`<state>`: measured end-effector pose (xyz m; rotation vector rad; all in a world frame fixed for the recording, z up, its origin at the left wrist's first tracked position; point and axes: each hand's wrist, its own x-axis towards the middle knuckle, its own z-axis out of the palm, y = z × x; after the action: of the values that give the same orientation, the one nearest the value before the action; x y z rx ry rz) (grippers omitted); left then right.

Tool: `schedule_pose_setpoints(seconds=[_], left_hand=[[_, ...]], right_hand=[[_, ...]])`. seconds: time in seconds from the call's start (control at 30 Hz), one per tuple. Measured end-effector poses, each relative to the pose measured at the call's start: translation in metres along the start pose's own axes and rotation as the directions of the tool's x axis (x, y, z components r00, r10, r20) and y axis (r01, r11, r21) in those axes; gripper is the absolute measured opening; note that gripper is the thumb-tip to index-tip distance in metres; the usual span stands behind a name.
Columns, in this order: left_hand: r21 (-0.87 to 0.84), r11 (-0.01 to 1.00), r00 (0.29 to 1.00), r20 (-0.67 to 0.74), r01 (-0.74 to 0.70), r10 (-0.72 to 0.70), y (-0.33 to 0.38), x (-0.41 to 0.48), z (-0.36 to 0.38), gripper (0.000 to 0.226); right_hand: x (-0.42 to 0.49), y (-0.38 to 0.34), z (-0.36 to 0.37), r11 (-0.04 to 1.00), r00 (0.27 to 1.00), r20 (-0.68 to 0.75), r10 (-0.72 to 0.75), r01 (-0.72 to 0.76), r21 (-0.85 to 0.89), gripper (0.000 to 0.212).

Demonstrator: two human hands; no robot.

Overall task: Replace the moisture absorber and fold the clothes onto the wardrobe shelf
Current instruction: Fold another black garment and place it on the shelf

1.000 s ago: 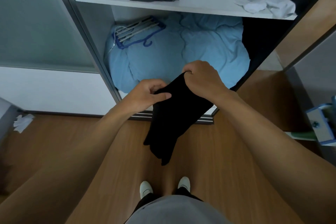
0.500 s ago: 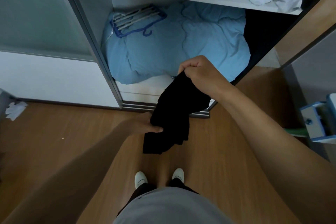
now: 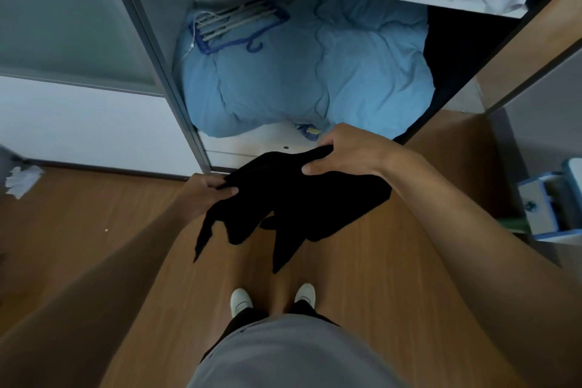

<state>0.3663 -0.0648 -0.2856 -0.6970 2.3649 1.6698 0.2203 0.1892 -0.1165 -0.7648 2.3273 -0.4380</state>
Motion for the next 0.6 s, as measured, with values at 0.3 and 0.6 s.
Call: schedule_pose_setpoints(seconds=[0.3, 0.6], left_hand=[[0.169, 0.985, 0.998, -0.056, 0.019, -0.01, -0.013, 0.002, -0.01, 0.008], [0.223, 0.974, 0.993, 0.115, -0.039, 0.014, -0.016, 0.007, 0.019, 0.027]], right_hand=[[0.006, -0.012, 0.0, 0.996, 0.996, -0.044, -0.078, 0.076, -0.044, 0.023], [-0.002, -0.029, -0.012, 0.969, 0.966, -0.187, -0.178, 0.205, 0.137, 0.017]])
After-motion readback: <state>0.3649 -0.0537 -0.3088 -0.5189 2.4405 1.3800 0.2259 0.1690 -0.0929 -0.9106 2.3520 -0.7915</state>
